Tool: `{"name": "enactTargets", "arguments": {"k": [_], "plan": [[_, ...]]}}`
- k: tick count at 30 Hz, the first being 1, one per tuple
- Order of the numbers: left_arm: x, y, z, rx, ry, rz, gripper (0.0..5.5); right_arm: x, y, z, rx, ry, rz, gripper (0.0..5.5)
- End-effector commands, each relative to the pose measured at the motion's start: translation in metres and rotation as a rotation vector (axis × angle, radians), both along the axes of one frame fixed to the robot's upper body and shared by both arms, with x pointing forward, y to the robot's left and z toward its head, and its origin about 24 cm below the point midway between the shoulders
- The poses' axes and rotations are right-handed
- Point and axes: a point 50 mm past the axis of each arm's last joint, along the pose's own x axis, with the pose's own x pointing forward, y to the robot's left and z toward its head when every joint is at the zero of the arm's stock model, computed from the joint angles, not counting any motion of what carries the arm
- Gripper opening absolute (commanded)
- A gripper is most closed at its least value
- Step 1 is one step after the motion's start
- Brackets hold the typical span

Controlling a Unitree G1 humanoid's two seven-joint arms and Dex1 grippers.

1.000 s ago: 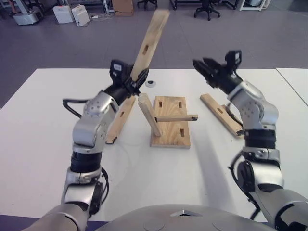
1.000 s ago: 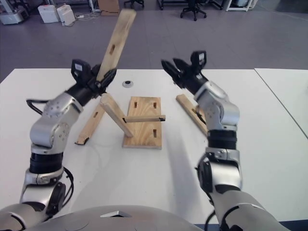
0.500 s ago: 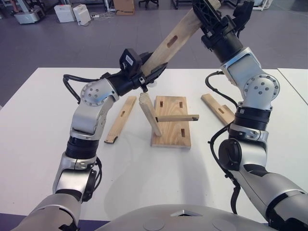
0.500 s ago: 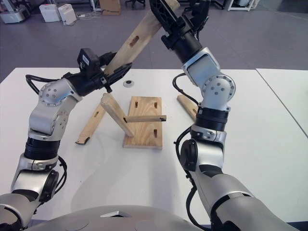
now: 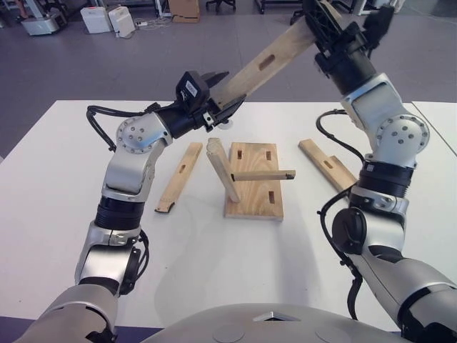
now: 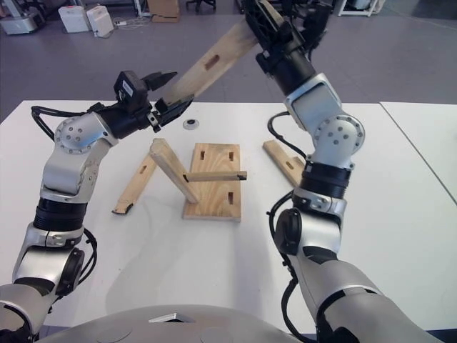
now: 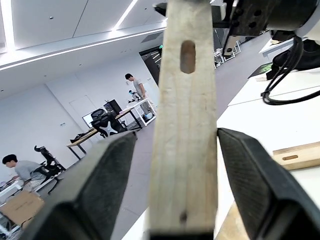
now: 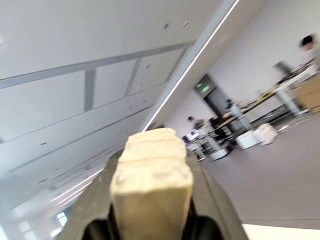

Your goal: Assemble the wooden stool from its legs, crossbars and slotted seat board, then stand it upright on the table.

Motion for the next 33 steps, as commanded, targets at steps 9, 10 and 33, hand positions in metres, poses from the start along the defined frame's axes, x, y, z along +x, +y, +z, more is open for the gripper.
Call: {"name": "enactTargets", "arguments": {"k": [9,10,33], "plan": [[-0.037,0.024,-0.004,-0.289,0.022,0.125,4.21,-0.088,-0.067,-0.127,-0.119,0.504,-0.312,0.99],[-0.039,0.023,-0.005,-0.29,0.027,0.125,4.21,-0.088,-0.066,-0.131,-0.117,0.523,-0.318,0.99],[-0.049,0.017,-0.01,-0.309,0.055,0.121,4.21,-0.093,-0.078,-0.112,-0.223,0.553,-0.474,0.99]]}}
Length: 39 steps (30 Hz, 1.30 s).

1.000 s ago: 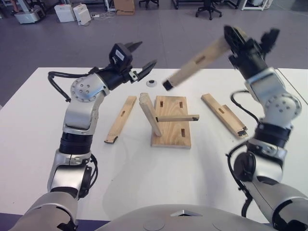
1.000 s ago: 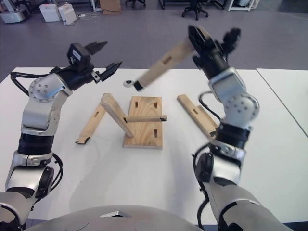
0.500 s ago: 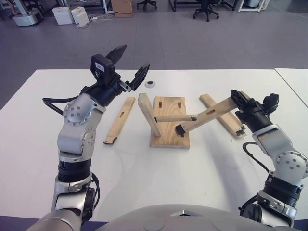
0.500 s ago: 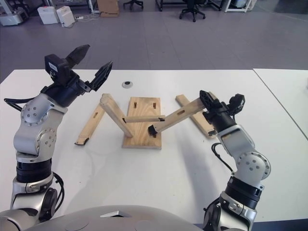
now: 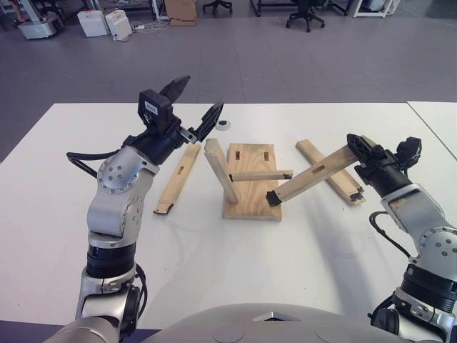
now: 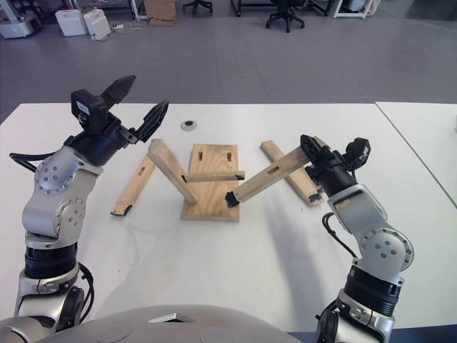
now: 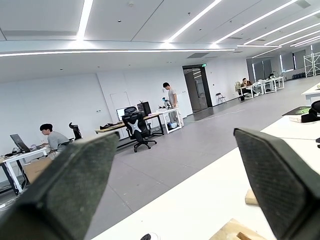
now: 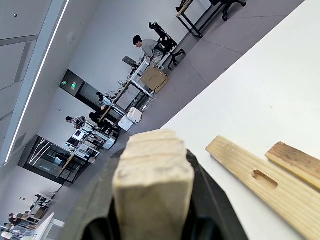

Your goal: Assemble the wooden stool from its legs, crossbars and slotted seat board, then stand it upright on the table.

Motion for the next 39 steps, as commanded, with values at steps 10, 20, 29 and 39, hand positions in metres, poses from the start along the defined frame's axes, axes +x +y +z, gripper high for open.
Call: {"name": "enactTargets", "arguments": {"k": [10,20,29,39], "plan": [[-0.003,-0.027,0.003,-0.06,0.016,-0.097,4.21,0.005,0.012,0.028,-0.283,-0.166,-0.043,0.99],[-0.002,-0.051,0.003,-0.03,0.017,-0.168,4.21,-0.007,0.042,0.007,-0.531,-0.161,0.053,1.0],[0.0,-0.055,-0.027,0.029,0.119,-0.151,4.21,-0.004,0.052,0.015,-0.745,-0.112,0.066,1.04],[0.007,-0.055,-0.031,-0.032,0.146,-0.129,4.21,-0.012,0.051,-0.006,-0.795,-0.057,0.124,1.06]]}}
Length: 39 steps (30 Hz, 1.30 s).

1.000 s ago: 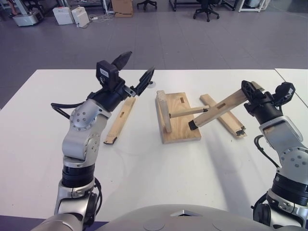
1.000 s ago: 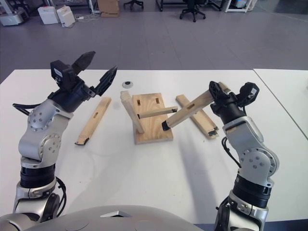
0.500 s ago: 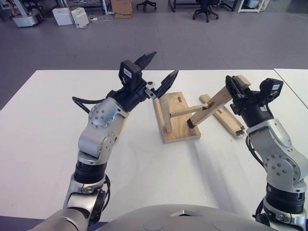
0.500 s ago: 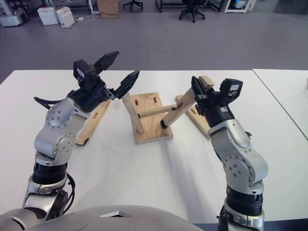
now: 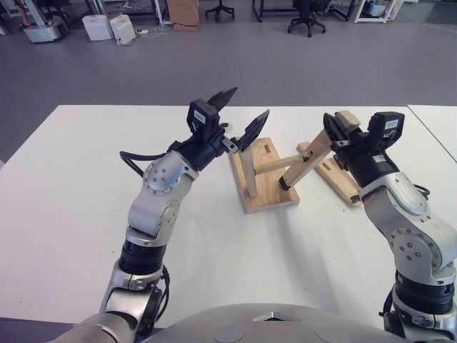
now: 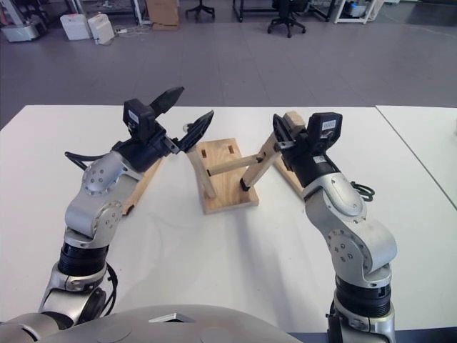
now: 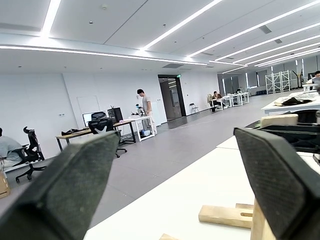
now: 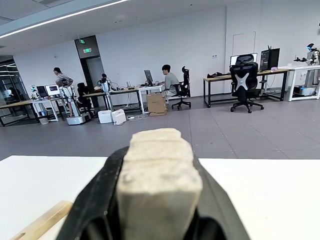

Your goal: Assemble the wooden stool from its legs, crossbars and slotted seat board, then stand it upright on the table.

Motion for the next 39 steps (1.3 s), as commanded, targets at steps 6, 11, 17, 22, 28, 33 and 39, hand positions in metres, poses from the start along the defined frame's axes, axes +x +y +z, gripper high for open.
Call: {"name": "enactTargets", "arguments": {"k": [6,11,17,22,28,33,39], "plan": [[0.008,-0.007,-0.028,0.029,0.12,-0.002,4.21,-0.011,0.003,-0.069,-0.238,0.324,0.057,1.12],[0.009,-0.012,-0.035,0.025,0.137,-0.019,4.21,-0.024,0.007,-0.113,-0.171,0.623,0.135,1.13],[0.012,-0.012,-0.042,0.013,0.157,-0.002,4.21,-0.024,0.019,-0.107,-0.205,0.57,0.243,1.12],[0.013,-0.013,-0.04,0.014,0.15,-0.005,4.21,0.004,0.02,-0.049,-0.123,0.235,0.18,2.22],[0.013,-0.014,-0.036,0.011,0.139,-0.006,4.21,0.006,0.025,-0.021,-0.031,0.091,0.225,2.63],[0.012,-0.016,-0.035,0.012,0.135,-0.009,4.21,0.008,0.007,0.019,0.014,-0.105,0.223,2.63],[0.003,-0.02,-0.005,0.062,0.04,-0.053,4.21,0.027,-0.015,0.116,-0.017,-0.377,0.316,2.63]]}}
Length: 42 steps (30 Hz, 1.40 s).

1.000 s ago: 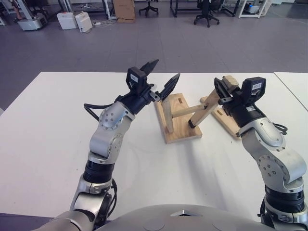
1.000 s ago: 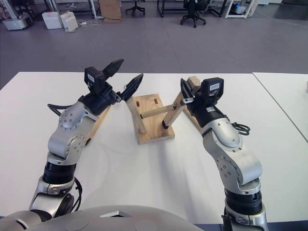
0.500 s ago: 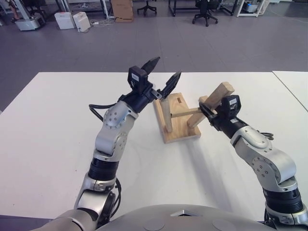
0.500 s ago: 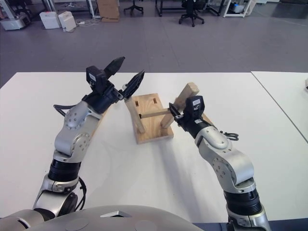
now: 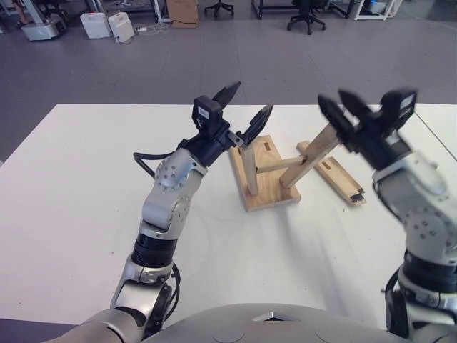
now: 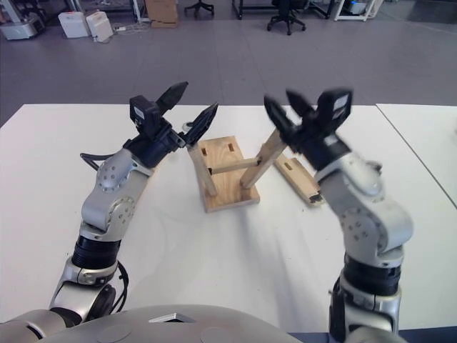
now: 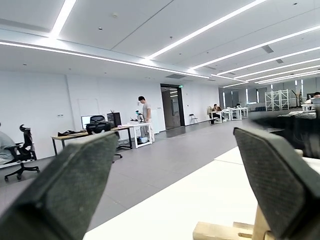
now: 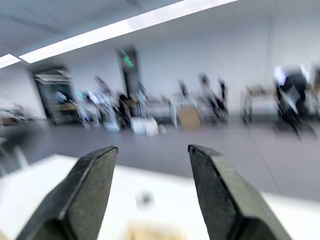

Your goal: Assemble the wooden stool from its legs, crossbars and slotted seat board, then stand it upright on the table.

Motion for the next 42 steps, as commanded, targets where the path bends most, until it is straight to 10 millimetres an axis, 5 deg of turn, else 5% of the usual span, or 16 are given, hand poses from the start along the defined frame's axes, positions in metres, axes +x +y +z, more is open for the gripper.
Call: {"name": "enactTargets", "arguments": {"k": [1,2,4,6,7,9,11,14,18,22,24,26,30,34,39,42], "plan": [[-0.005,-0.003,0.007,0.132,0.013,-0.021,4.21,0.02,-0.01,0.043,0.0,-0.039,0.038,2.63],[-0.005,-0.002,0.014,0.139,-0.002,-0.022,4.21,0.029,-0.013,0.032,-0.044,0.04,0.034,2.63],[-0.001,-0.001,0.013,0.163,0.014,-0.008,4.21,0.043,-0.02,-0.043,-0.167,0.337,0.038,2.63],[0.002,-0.001,0.005,0.188,0.055,-0.006,4.21,0.029,-0.013,-0.108,-0.232,0.537,0.116,2.63],[0.004,-0.002,-0.002,0.199,0.081,-0.007,4.21,0.021,-0.005,-0.121,-0.229,0.557,0.154,2.63],[0.006,-0.002,-0.016,0.238,0.113,-0.003,4.21,0.021,0.006,-0.117,-0.212,0.509,0.173,2.63],[0.006,0.001,-0.018,0.234,0.118,0.001,4.21,0.03,0.011,-0.082,-0.185,0.386,0.155,2.63],[0.009,0.011,0.003,0.141,0.076,0.01,4.21,0.032,0.011,-0.019,-0.098,0.203,0.181,2.63],[0.012,0.056,0.049,-0.028,0.012,0.022,4.21,0.043,-0.012,0.008,-0.115,0.159,0.102,2.63],[0.011,0.108,0.056,-0.062,0.038,0.113,4.21,0.088,-0.045,-0.064,-0.405,0.334,-0.176,2.63],[0.006,0.122,0.022,0.045,0.147,0.176,4.21,0.095,-0.024,-0.126,-0.402,0.432,-0.026,2.63],[-0.011,0.135,-0.022,0.239,0.282,0.16,4.21,0.081,0.004,-0.156,-0.337,0.448,0.195,2.63],[-0.086,0.164,-0.111,0.685,0.675,-0.042,4.21,0.016,0.038,-0.177,-0.328,0.486,0.669,2.63],[-0.097,0.16,-0.119,0.794,0.678,-0.095,4.21,-0.018,0.05,-0.177,-0.419,0.471,0.736,2.63],[-0.078,0.137,-0.116,0.818,0.523,-0.069,4.21,0.049,0.016,-0.163,-0.491,0.395,0.196,2.63],[-0.076,0.121,-0.127,0.859,0.508,-0.14,4.21,0.074,-0.008,-0.184,-0.698,0.459,0.05,2.63]]}}
